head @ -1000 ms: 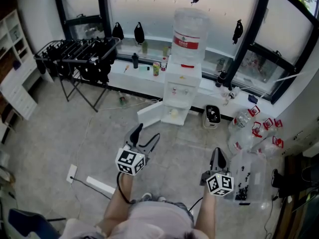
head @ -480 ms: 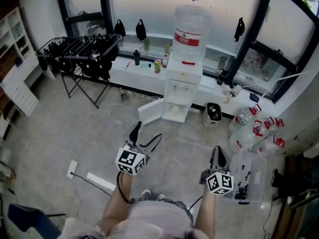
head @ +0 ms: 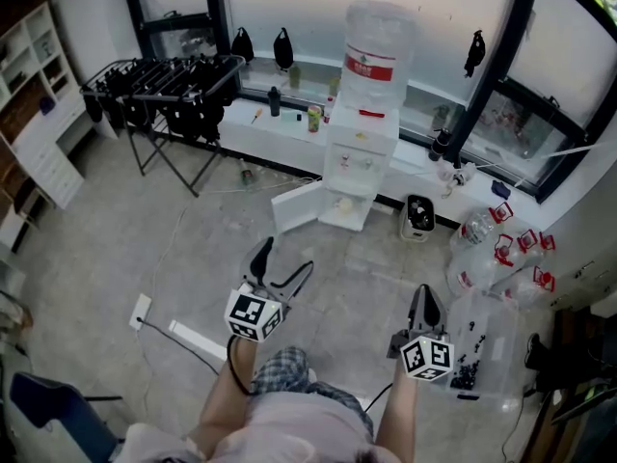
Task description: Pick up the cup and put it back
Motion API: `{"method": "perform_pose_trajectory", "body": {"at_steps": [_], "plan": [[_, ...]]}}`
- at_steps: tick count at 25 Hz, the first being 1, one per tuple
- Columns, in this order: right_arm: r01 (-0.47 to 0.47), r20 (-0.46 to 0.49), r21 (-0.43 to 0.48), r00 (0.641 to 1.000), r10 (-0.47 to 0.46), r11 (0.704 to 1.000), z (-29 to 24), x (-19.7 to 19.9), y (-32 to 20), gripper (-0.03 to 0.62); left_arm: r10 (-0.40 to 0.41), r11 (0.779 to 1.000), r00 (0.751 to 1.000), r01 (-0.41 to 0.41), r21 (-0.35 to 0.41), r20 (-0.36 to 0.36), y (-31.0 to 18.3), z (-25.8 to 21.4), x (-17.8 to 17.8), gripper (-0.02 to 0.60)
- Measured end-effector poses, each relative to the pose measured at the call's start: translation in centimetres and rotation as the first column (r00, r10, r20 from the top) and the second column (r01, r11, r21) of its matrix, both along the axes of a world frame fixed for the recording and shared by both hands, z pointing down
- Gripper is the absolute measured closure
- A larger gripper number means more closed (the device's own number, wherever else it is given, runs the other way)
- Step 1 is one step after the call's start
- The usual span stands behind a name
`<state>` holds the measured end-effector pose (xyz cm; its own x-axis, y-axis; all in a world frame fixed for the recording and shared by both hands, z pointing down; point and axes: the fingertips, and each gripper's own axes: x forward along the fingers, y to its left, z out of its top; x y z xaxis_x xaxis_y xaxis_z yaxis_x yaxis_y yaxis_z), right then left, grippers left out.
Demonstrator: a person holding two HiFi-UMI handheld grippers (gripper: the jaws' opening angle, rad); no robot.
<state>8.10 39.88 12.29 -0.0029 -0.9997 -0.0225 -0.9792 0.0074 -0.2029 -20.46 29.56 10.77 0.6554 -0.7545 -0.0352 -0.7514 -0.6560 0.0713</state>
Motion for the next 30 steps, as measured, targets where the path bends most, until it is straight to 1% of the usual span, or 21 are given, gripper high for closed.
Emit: {"method": "perform_pose_trajectory", "body": {"at_steps": [3, 6, 13, 18, 22, 26, 30], "plan": [[0.003, 0.013, -0.009, 1.000, -0.003, 1.000, 0.6, 0.6, 0.2, 0.577, -0.002, 1.000, 1.000, 0.002, -0.020, 0.018, 0.6, 1.0, 0.5, 0.189], [0.009, 0.019, -0.024, 1.000, -0.008, 1.000, 1.3, 1.1, 0.1, 0.577, -0.006, 1.000, 1.000, 0.007, -0.030, 0.013, 0.4, 1.3, 1.1, 0.189], [-0.002, 0.013, -0.033, 1.000, 0.003, 0.999, 2.2, 3.4, -2.7, 0.577, -0.007, 0.999, 1.000, 0.007, -0.034, 0.004, -2.9, 2.4, 3.5, 0.189], [-0.009, 0.011, -0.037, 1.000, 0.010, 0.999, 2.7, 4.7, -6.8, 0.577, 0.004, 0.999, 1.000, -0.004, -0.039, 0.006, -7.5, 2.9, 4.9, 0.189], [-0.025, 0.022, -0.042, 0.999, 0.026, 0.999, 2.8, 5.9, -11.2, 0.577, 0.021, 0.999, 0.999, -0.020, -0.031, 0.029, -12.1, 2.7, 6.5, 0.189], [-0.031, 0.026, -0.042, 0.999, 0.032, 0.999, 2.5, 6.9, -15.9, 0.577, 0.024, 0.999, 1.000, -0.023, -0.040, 0.019, -17.1, 2.3, 7.7, 0.189], [-0.044, 0.029, -0.043, 0.999, 0.045, 0.998, 2.3, 7.8, -20.8, 0.577, 0.051, 0.998, 0.998, -0.049, -0.041, 0.045, -21.9, 2.3, 9.3, 0.189]]}}
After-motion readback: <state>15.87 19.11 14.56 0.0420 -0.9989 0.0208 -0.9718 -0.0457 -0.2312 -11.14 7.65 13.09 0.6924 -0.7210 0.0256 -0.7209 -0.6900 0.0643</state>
